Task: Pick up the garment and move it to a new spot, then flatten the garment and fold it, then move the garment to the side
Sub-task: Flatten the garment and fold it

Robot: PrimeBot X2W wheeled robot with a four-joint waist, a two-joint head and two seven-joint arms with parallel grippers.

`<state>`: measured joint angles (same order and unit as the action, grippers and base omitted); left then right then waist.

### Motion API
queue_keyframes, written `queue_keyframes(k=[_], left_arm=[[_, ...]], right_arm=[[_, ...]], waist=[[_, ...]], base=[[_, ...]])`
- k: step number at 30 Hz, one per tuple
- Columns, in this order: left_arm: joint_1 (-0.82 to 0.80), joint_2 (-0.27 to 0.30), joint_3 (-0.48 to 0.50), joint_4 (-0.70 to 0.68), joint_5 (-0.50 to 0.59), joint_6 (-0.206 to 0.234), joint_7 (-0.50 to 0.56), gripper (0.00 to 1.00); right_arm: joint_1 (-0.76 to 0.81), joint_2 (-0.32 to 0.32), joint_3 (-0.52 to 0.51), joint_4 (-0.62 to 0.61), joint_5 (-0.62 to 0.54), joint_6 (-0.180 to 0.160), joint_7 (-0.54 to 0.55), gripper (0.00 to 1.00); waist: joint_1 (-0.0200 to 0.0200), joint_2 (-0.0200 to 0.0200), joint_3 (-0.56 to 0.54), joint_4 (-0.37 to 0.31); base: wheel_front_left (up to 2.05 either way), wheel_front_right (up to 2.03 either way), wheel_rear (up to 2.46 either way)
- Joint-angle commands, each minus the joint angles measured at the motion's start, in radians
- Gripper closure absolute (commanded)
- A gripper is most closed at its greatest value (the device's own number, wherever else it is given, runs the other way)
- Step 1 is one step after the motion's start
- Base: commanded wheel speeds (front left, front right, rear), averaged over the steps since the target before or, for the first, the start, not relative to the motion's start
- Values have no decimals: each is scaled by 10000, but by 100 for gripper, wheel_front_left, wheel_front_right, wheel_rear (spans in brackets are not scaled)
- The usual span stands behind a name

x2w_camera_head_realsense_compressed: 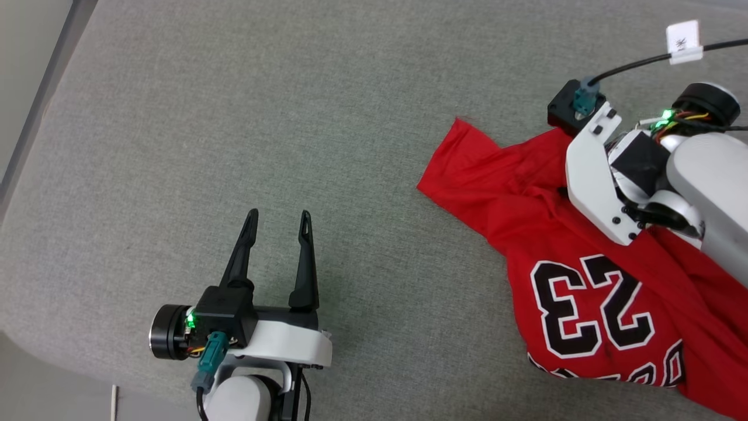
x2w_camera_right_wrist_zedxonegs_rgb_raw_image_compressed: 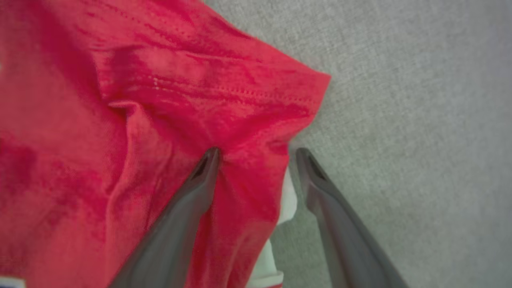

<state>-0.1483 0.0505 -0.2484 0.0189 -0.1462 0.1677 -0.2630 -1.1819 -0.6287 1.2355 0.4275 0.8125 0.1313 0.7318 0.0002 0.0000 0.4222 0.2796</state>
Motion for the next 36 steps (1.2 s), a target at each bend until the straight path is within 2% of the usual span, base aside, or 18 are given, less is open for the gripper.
queue_keyframes(k=[1, 9, 10, 11, 14, 20, 27, 36], left_arm=[[-112, -7, -24, -30, -50, 61, -26, 0], [-301, -7, -137, 7, -129, 141, -26, 0], [-330, -6, -138, 23, -135, 143, -26, 0], [-370, -6, -139, 35, -140, 153, -28, 0], [-429, -6, -119, 80, -115, 172, -26, 0], [-198, -7, 39, 166, -14, 143, -28, 0], [177, -6, 264, 195, 118, 75, -28, 0], [653, -7, 680, 226, 307, -21, -26, 0]], right_arm=[[215, 79, 279, 252, 99, -9, 148, 0], [1019, -41, 695, 304, -123, 6, 728, 0], [1019, -37, 703, 250, -223, 6, 632, 38], [992, -23, 702, 192, -315, 6, 534, 100], [490, 32, 620, 230, -317, -10, -91, 100], [-978, 295, 432, 656, -252, -14, -2094, 100], [-2163, 457, 391, 1598, -362, -14, -4047, 100], [-2864, 608, 69, 2297, -273, -14, -5964, 100]], waist=[[-2, 0, 188, 164], [-2, 0, 359, 240], [-2, 0, 374, 242], [-2, 0, 383, 240], [-2, 0, 311, 204], [-2, 0, -154, 44], [-2, 0, -847, -153], [-2, 0, -1600, -486]], base=[[0, 0, 0], [0, 0, 0], [0, 0, 0], [0, 0, 0], [0, 0, 0], [0, 0, 0], [0, 0, 0], [0, 0, 0]])
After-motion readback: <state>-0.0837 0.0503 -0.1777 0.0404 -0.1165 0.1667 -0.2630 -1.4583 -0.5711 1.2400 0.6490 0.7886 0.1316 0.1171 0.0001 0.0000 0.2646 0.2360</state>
